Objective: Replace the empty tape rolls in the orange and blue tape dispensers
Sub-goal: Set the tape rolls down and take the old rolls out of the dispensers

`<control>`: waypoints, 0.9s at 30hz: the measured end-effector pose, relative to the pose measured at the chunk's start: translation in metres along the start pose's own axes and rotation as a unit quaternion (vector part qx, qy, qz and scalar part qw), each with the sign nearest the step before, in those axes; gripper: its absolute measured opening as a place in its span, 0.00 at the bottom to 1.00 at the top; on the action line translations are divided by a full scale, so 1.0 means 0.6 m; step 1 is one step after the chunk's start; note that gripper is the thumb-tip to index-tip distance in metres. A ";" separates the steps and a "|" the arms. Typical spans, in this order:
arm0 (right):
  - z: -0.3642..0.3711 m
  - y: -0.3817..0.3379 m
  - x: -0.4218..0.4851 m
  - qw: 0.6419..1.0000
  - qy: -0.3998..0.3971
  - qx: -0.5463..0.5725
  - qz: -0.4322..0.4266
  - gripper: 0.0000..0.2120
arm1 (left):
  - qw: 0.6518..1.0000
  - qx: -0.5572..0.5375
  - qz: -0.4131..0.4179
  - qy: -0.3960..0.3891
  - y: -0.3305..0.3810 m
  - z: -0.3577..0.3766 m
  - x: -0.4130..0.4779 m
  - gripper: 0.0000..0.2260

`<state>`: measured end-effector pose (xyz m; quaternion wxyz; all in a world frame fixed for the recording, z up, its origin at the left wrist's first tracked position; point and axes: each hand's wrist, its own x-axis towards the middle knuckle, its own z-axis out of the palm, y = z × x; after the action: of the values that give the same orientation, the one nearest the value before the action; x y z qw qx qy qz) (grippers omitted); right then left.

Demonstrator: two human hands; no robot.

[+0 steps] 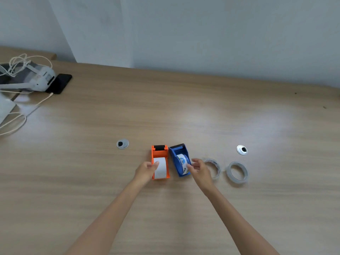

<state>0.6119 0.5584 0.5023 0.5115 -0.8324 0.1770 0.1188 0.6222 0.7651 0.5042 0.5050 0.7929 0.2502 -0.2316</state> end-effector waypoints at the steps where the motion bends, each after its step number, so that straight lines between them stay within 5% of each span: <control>1: 0.010 -0.002 0.013 1.000 -0.008 -0.011 0.008 0.16 | 1.000 -0.004 -0.014 -0.007 0.001 0.008 0.010 0.15; 9: 0.028 0.006 0.075 0.996 -0.059 0.025 0.069 0.10 | 0.994 -0.103 -0.041 -0.019 -0.015 0.047 0.070 0.13; 14: 0.041 0.027 0.070 0.985 -0.072 0.113 0.106 0.19 | 0.995 -0.099 -0.021 -0.011 -0.029 0.048 0.071 0.16; 27: 0.030 0.029 0.065 0.985 -0.088 0.116 0.091 0.12 | 0.995 -0.091 0.001 -0.044 -0.045 0.039 0.073 0.11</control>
<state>0.6396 0.5604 0.4654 0.6054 -0.7341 0.2188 0.2162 0.6364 0.7606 0.4496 0.5862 0.7328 0.2467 -0.2418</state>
